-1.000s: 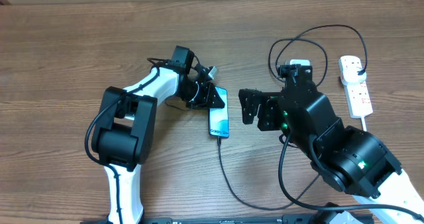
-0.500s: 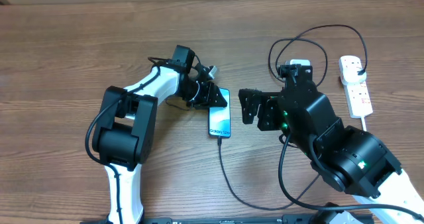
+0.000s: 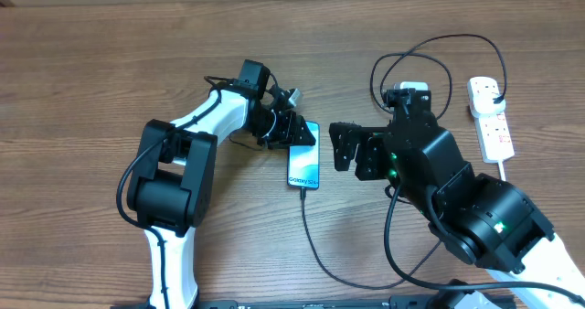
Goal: Plug charger to phone and switch on socket
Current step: 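Lower the phone flat onto the table with the left gripper, then open the left gripper and release the phone on the table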
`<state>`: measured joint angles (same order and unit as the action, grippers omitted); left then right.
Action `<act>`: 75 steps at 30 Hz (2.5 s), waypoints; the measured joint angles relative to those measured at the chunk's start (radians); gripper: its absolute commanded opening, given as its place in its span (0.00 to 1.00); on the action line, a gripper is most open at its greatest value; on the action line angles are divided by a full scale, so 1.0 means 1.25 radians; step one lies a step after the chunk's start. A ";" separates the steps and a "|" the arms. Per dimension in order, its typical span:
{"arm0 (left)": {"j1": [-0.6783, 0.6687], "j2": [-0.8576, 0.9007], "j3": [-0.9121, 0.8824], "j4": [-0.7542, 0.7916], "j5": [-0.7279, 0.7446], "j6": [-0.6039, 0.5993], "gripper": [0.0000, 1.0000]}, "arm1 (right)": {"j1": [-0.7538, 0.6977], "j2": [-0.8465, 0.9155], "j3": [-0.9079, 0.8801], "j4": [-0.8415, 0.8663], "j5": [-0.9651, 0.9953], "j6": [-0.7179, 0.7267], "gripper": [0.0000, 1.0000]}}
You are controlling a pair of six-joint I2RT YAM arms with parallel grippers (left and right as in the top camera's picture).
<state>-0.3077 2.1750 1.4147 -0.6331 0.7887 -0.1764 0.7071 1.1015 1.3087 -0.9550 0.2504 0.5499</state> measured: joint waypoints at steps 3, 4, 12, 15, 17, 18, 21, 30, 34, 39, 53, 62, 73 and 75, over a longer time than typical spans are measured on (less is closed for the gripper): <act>0.000 -0.001 0.005 -0.012 -0.011 0.000 0.52 | 0.000 0.000 0.000 0.000 0.000 0.000 1.00; 0.000 -0.002 0.006 -0.018 -0.019 0.000 0.52 | 0.000 0.000 0.000 0.000 0.000 0.000 1.00; 0.000 -0.012 0.011 -0.045 -0.056 0.000 0.55 | 0.000 0.000 0.000 0.001 0.000 0.000 1.00; 0.000 -0.012 0.012 -0.048 -0.060 0.000 0.55 | 0.000 0.000 0.000 0.000 0.000 0.000 1.00; 0.000 -0.013 0.012 -0.048 -0.062 0.000 0.55 | 0.000 0.000 0.000 0.001 0.000 0.000 1.00; 0.000 -0.014 0.012 -0.050 -0.066 0.000 0.55 | 0.000 0.000 0.000 0.001 0.000 0.000 1.00; 0.000 -0.016 0.014 -0.055 -0.078 0.000 0.56 | 0.000 0.000 0.000 0.000 0.000 0.000 1.00; 0.000 -0.019 0.015 -0.058 -0.091 0.000 0.56 | 0.000 0.001 0.000 0.001 0.000 0.000 1.00; 0.000 -0.020 0.016 -0.061 -0.096 0.000 0.59 | 0.000 0.015 0.000 0.001 -0.001 0.000 1.00; 0.000 -0.024 0.022 -0.080 -0.122 0.000 0.58 | 0.000 0.048 0.000 0.001 0.000 0.000 1.00; -0.008 -0.051 0.040 -0.143 -0.207 -0.003 1.00 | 0.000 0.099 0.000 0.059 0.002 0.000 1.00; 0.044 -0.020 0.143 -0.316 -0.318 -0.003 1.00 | -0.089 0.113 0.000 -0.025 0.051 0.049 1.00; 0.071 -0.266 0.238 -0.387 -0.428 -0.009 1.00 | -0.552 0.134 0.000 -0.096 0.023 0.067 0.38; 0.066 -0.350 0.244 -0.410 -0.457 -0.024 1.00 | -0.629 0.155 0.000 -0.090 0.003 0.056 0.21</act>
<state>-0.2253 1.7374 1.7195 -1.1450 0.2180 -0.2066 -0.0792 1.2957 1.3087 -1.0672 0.2546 0.6193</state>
